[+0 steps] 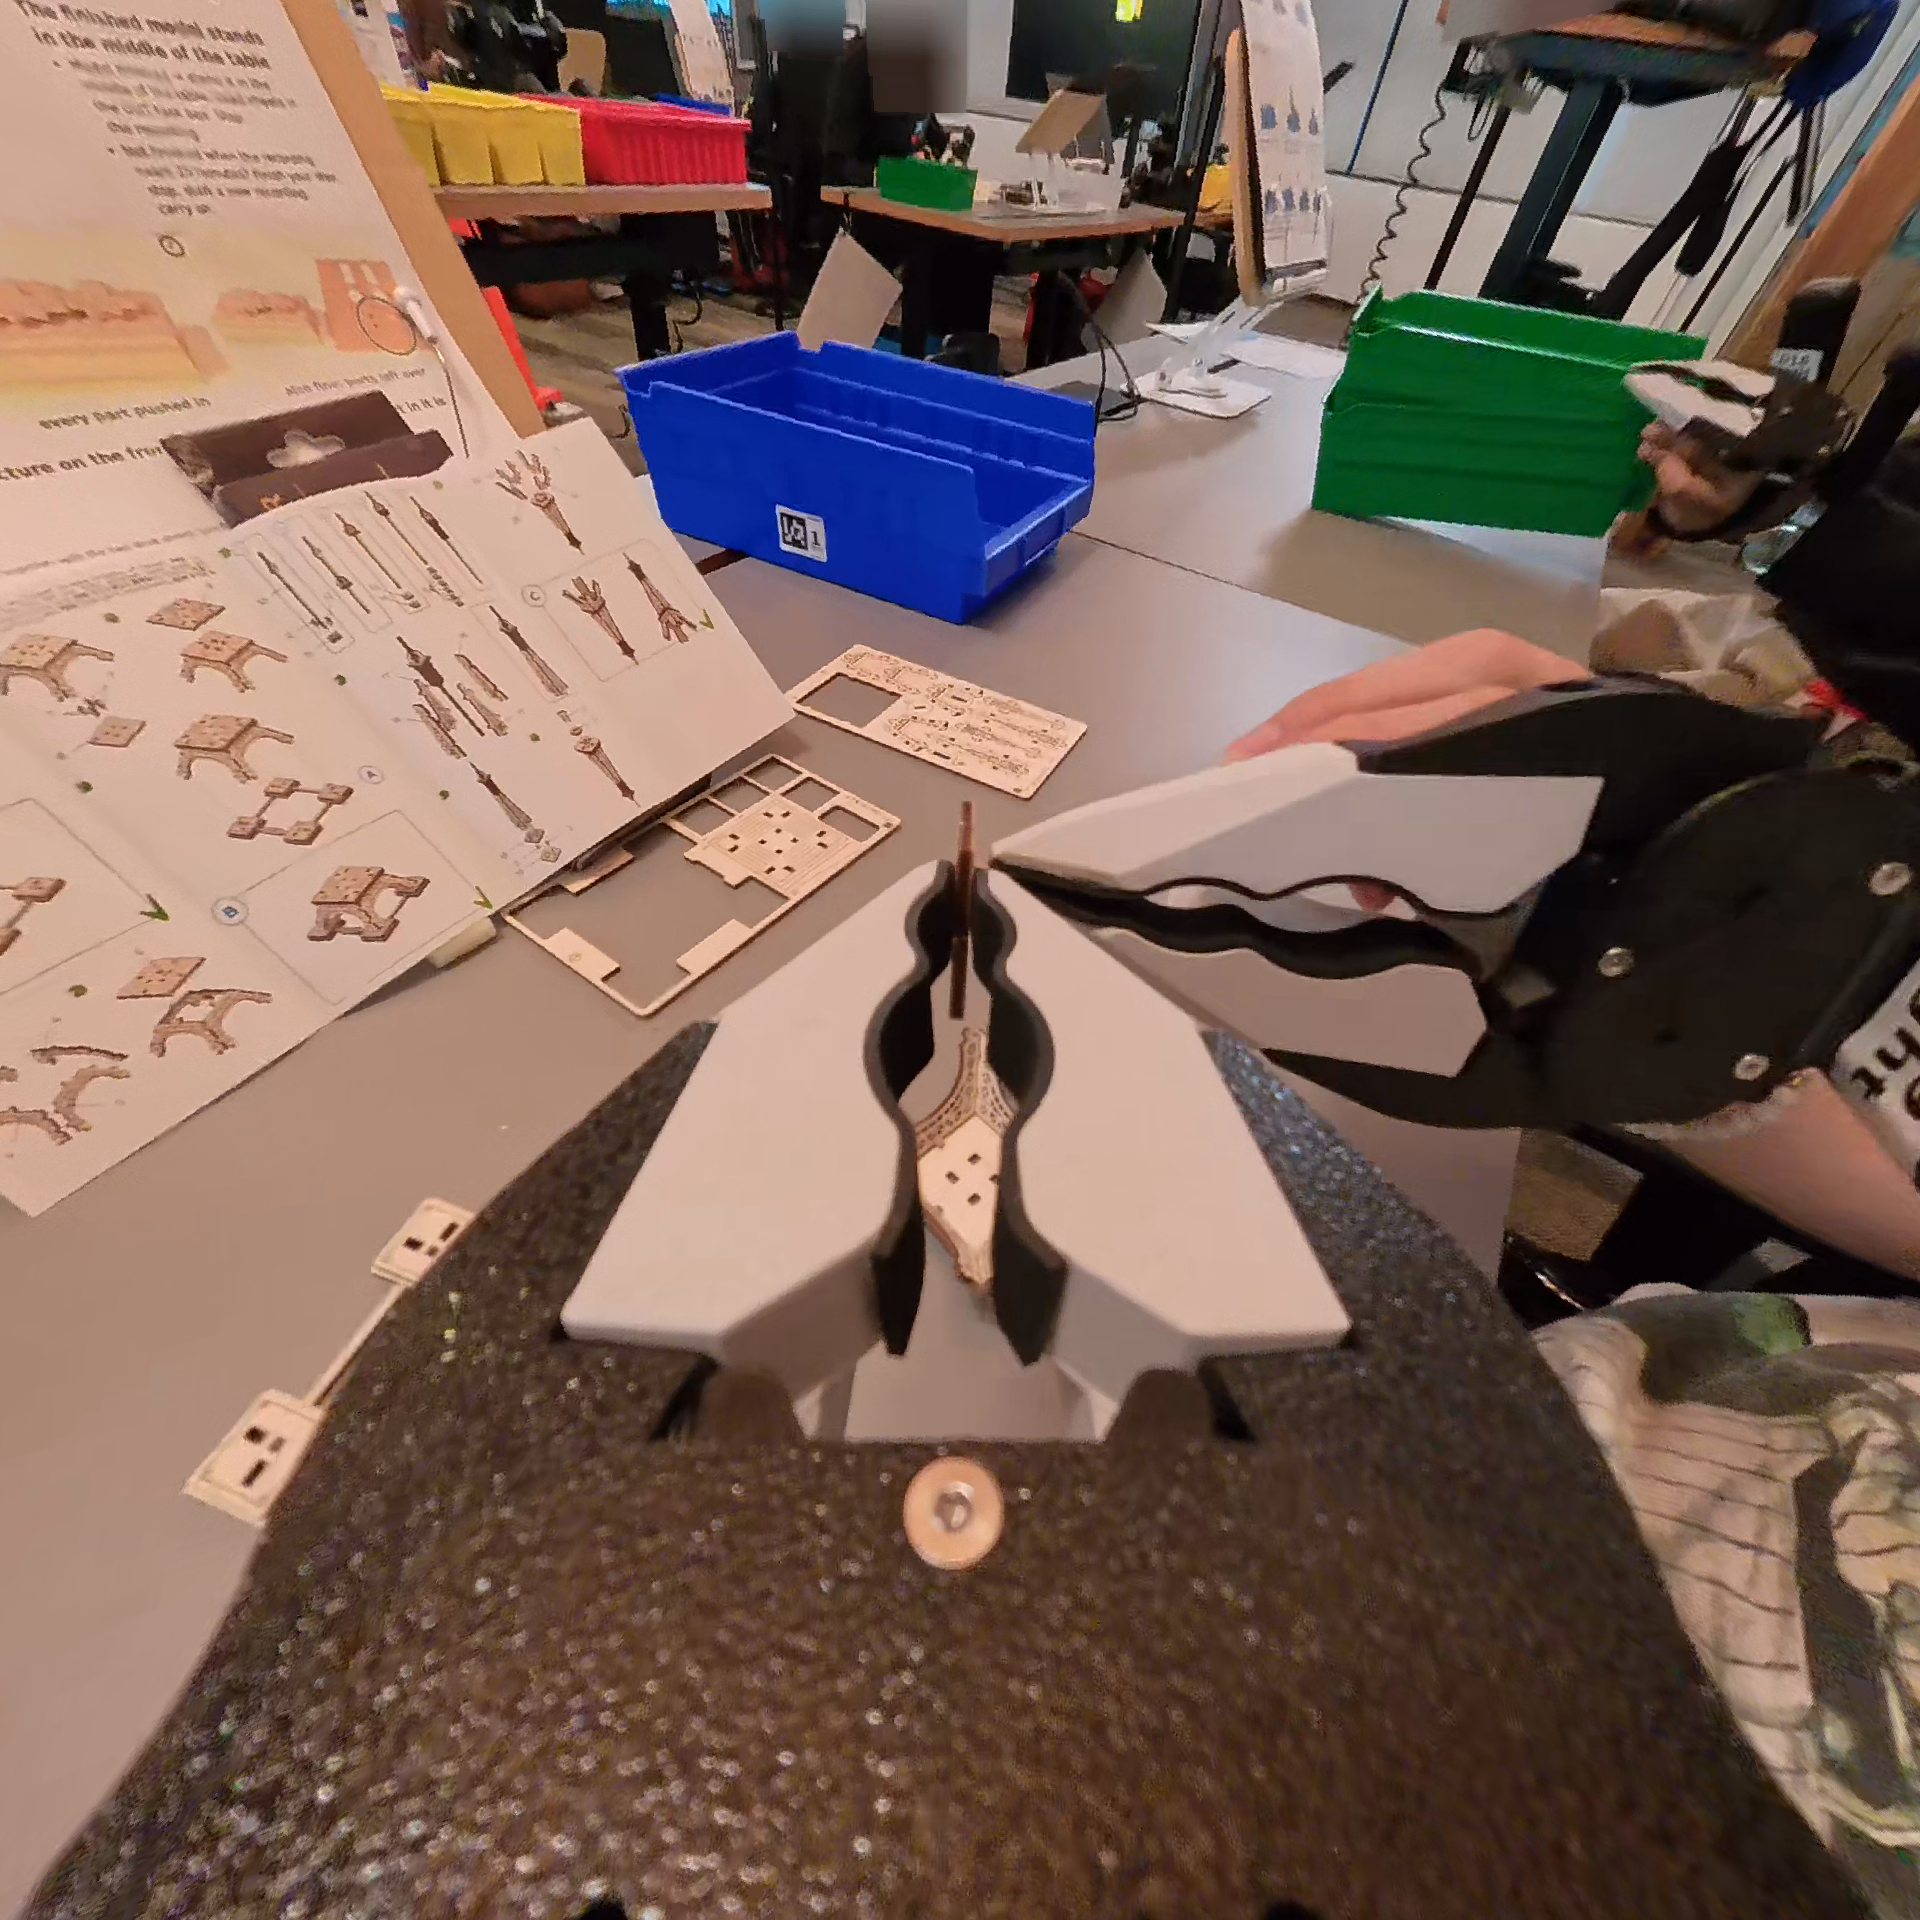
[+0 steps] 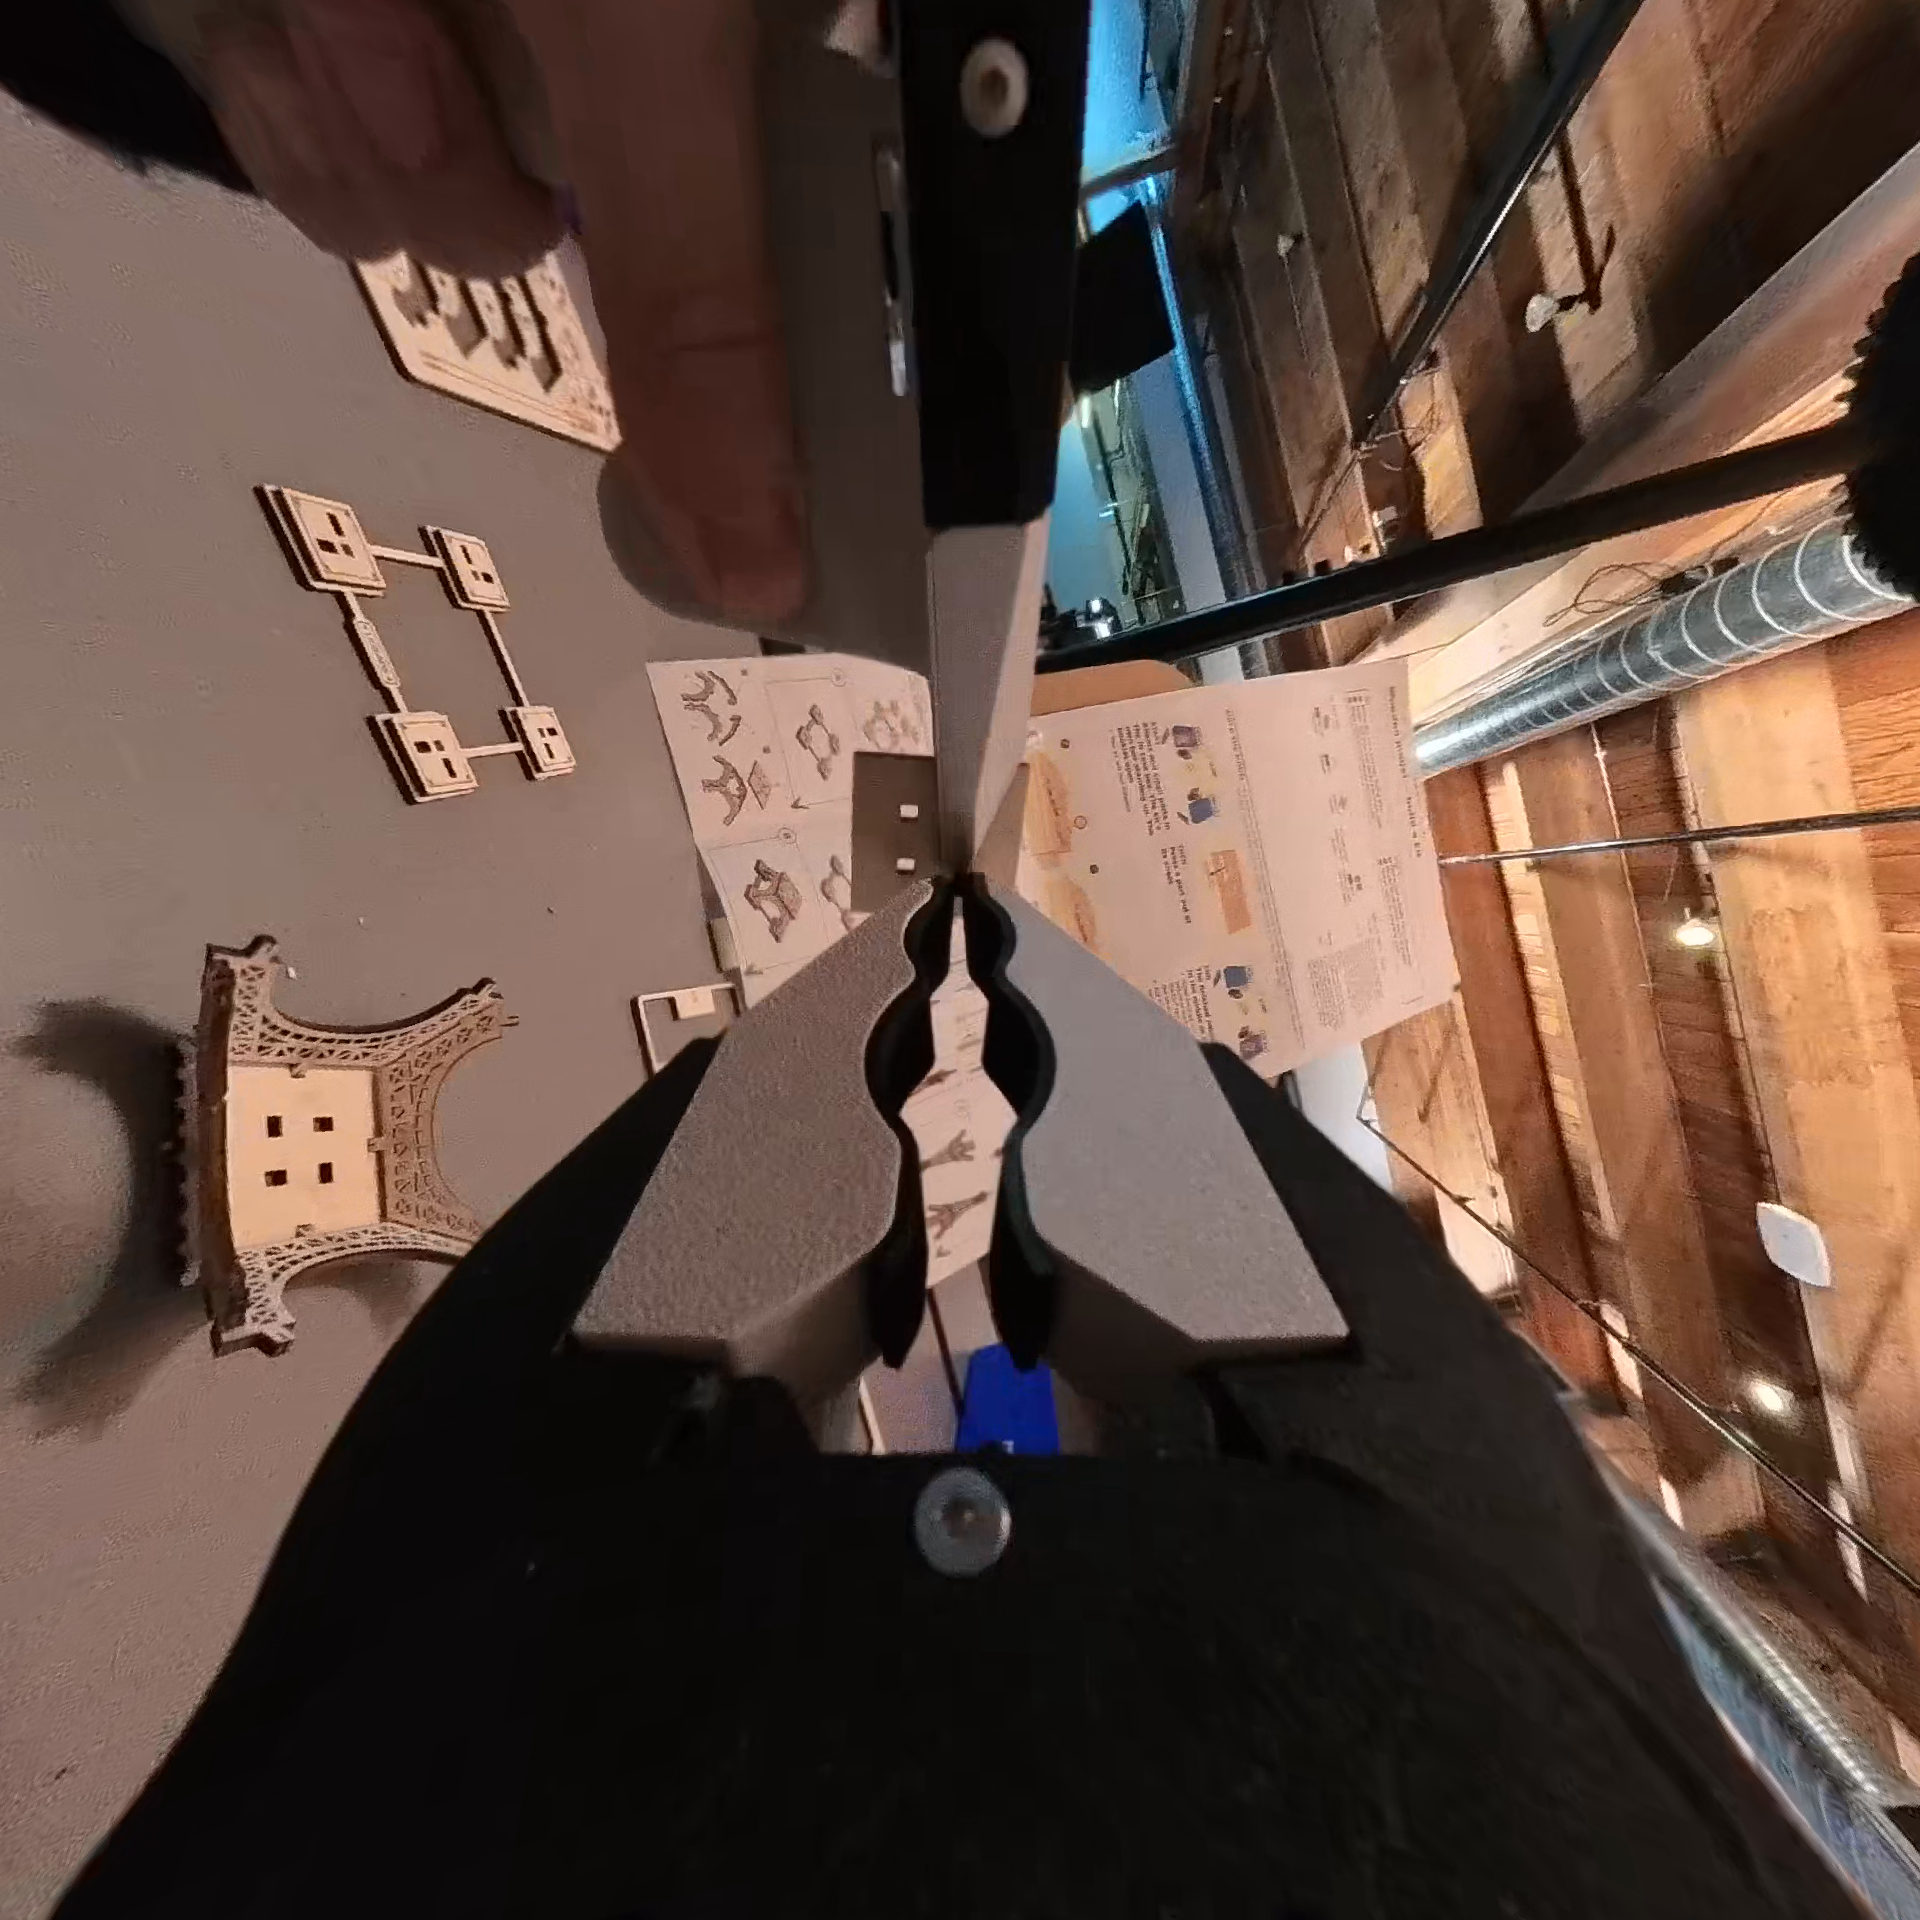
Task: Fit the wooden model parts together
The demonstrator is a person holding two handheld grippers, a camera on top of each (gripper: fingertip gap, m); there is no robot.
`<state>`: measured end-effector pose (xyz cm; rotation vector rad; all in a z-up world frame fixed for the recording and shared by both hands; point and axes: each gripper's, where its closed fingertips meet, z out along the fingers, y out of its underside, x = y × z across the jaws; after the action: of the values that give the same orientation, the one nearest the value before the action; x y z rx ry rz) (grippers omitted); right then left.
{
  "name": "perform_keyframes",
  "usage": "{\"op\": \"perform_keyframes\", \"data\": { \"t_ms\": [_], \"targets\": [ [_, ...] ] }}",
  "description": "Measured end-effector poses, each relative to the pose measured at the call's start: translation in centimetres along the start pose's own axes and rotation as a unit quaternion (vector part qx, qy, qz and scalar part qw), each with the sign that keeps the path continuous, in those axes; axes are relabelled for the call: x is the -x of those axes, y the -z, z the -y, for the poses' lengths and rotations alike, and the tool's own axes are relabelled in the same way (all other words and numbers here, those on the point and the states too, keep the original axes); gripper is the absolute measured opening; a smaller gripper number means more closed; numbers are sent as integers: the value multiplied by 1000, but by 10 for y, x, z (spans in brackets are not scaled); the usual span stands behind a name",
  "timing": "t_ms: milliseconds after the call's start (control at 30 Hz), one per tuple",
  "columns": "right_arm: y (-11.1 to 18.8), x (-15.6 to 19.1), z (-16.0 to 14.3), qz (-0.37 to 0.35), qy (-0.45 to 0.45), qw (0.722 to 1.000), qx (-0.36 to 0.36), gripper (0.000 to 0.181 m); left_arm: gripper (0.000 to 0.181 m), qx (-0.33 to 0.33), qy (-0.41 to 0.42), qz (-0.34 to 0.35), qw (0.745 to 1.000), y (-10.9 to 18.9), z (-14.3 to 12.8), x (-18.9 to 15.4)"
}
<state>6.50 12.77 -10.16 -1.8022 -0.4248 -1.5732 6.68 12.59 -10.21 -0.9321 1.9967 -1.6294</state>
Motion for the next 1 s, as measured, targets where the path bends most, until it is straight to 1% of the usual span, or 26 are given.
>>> {"op": "perform_keyframes", "data": {
  "t_ms": [67,167,333,500,633,733,800,833,900,933,967,1000],
  "targets": [
    [1,-1,0,3,-24,1000,-10,1,0,-11,13,-10,1000,0,1,-1],
    [6,-6,3,4,-36,999,-19,1,0,-17,4,-19,1000,4,7,-7],
    [10,-7,6,-7,7,1000,-17,1,4,-6,-31,2,999,6,8,-10],
    [11,-4,6,-21,57,998,-12,1,0,-3,-33,-6,999,6,7,-14],
    [11,-8,7,-22,21,999,-10,1,0,-17,-19,-14,1000,8,12,-13],
    [9,-6,7,-18,37,999,-11,1,0,-10,-33,-6,999,7,10,-11],
    [7,-5,4,14,-21,1000,-18,1,0,-1,-51,7,999,6,7,-9],
    [6,-5,4,17,-37,999,-22,1,0,1,-55,9,998,6,7,-9],
    [7,-5,5,0,-6,1000,-12,1,0,-2,-47,6,999,6,8,-9],
    [7,-5,5,-9,15,1000,-8,1,0,-16,-30,32,999,7,11,1],
    [9,1,6,3,24,1000,-11,1,0,-48,-44,120,991,19,20,32],
    [12,8,6,10,23,1000,-13,1,0,-69,-42,166,983,36,26,54]
  ]
}}
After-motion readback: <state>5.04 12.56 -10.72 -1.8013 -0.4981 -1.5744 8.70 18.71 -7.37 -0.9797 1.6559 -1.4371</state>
